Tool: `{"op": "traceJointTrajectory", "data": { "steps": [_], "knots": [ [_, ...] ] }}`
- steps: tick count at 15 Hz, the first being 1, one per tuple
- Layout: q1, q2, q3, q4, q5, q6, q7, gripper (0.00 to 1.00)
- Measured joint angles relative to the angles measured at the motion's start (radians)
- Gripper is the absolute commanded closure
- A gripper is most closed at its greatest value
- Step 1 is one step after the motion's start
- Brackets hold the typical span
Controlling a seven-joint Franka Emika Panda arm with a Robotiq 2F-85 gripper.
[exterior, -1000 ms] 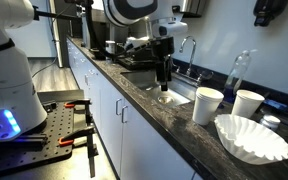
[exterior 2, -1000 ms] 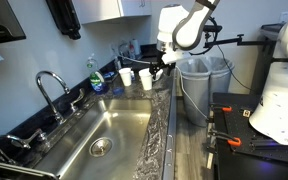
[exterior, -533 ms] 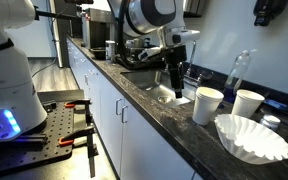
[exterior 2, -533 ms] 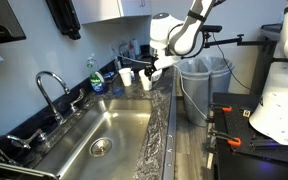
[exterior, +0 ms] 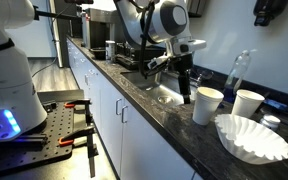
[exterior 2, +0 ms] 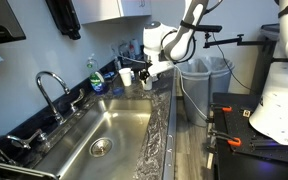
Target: Stack the paper cups
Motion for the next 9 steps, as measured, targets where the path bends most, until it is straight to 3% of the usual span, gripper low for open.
{"op": "traceJointTrajectory", "data": {
  "steps": [9],
  "knots": [
    [0.033,0.039,-0.054,0.045,-0.208,-0.022,0.173,0.00]
  ]
}}
